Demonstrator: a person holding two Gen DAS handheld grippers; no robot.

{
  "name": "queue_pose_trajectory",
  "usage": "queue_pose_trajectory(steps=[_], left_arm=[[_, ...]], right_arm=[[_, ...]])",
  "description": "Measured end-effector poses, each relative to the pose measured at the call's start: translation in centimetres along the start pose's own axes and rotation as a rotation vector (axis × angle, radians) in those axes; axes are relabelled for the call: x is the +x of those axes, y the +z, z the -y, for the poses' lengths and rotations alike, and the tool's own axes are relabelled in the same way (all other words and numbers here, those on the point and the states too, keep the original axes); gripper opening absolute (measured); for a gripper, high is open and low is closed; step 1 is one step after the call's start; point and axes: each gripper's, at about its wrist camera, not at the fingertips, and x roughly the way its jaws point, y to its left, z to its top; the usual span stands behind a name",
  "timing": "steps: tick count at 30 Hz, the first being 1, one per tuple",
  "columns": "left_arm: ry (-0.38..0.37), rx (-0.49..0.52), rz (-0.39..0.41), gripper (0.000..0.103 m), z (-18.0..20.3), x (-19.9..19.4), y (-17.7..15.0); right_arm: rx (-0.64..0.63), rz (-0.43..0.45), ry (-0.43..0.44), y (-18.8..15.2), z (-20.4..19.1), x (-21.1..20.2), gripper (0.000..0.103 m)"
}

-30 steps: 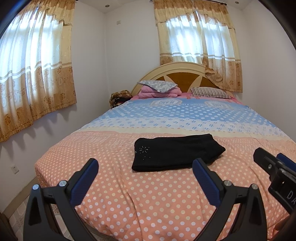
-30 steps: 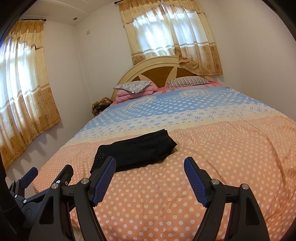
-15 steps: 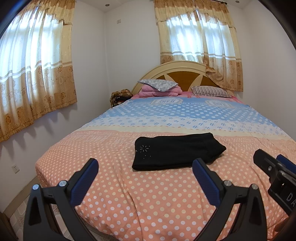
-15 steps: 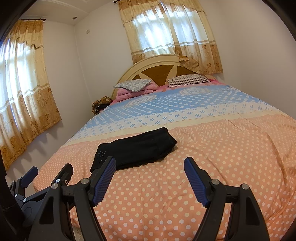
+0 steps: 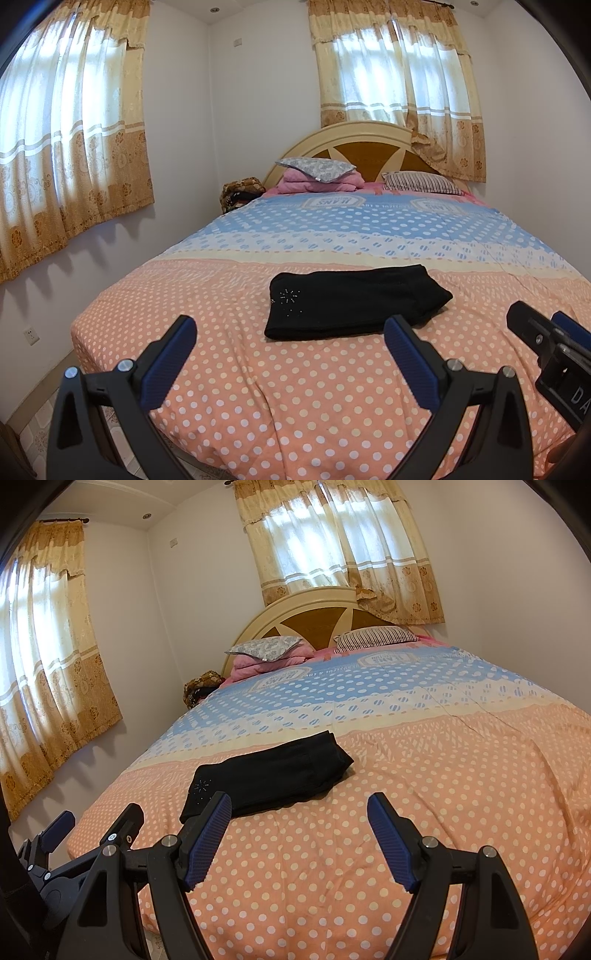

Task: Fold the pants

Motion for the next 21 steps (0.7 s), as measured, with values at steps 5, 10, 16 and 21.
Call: queue_pose_trajectory(steps=[5,10,16,21], left_arm=[[0.001,-0.002,-0.001,0.103,0.02,0.07,0.0],[0.001,-0.001,-0.003,0.103,0.01,0.13,-0.03],[-0.003,-0.002,-0.011,0.103,-0.02,0.24,-0.02],[-0.013,-0.014,-0.02,0.103,-0.39,0.51,0.14]], right_arm=[[0.001,0.0,0.0,0.07,0.1,0.04,0.078],[0.002,-0.001,-0.001,0.06,0.08,0.01,0.078],[0.003,-0.003,-0.001,-0.1,-0.1,0.04,0.078],[0.004,-0.003,-0.002,-0.07,-0.11,0.04,0.078]])
